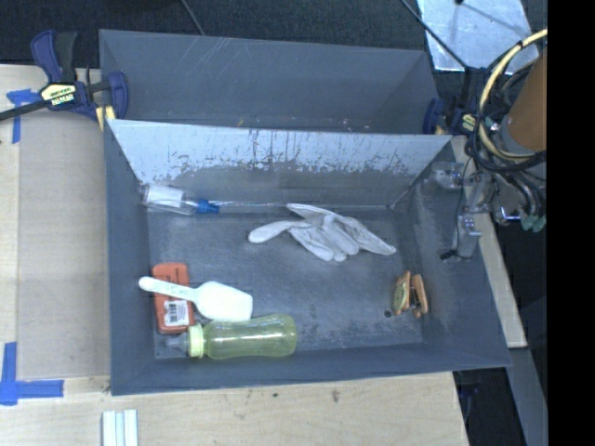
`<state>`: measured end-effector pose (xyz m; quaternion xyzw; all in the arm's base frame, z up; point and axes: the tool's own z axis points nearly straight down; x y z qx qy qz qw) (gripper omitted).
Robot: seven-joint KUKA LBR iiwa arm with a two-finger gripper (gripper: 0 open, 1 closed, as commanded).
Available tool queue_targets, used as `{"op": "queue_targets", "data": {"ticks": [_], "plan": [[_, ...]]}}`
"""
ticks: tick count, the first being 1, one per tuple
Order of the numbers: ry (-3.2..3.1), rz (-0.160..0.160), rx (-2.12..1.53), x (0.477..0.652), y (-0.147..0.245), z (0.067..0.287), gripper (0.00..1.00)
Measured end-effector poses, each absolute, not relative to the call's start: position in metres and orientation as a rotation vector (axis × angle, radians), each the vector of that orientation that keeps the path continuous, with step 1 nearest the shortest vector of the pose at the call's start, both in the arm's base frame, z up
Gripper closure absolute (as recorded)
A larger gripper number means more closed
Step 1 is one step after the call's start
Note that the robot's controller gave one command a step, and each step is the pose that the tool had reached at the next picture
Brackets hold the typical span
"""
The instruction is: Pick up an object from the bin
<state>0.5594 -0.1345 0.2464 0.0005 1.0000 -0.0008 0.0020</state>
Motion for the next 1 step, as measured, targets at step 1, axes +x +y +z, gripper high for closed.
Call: {"op": "queue_targets", "data": {"ticks": [1], "plan": [[3.129, -0.002, 0.103, 0.5794, -0.1164, 0.1980, 0.00]]}}
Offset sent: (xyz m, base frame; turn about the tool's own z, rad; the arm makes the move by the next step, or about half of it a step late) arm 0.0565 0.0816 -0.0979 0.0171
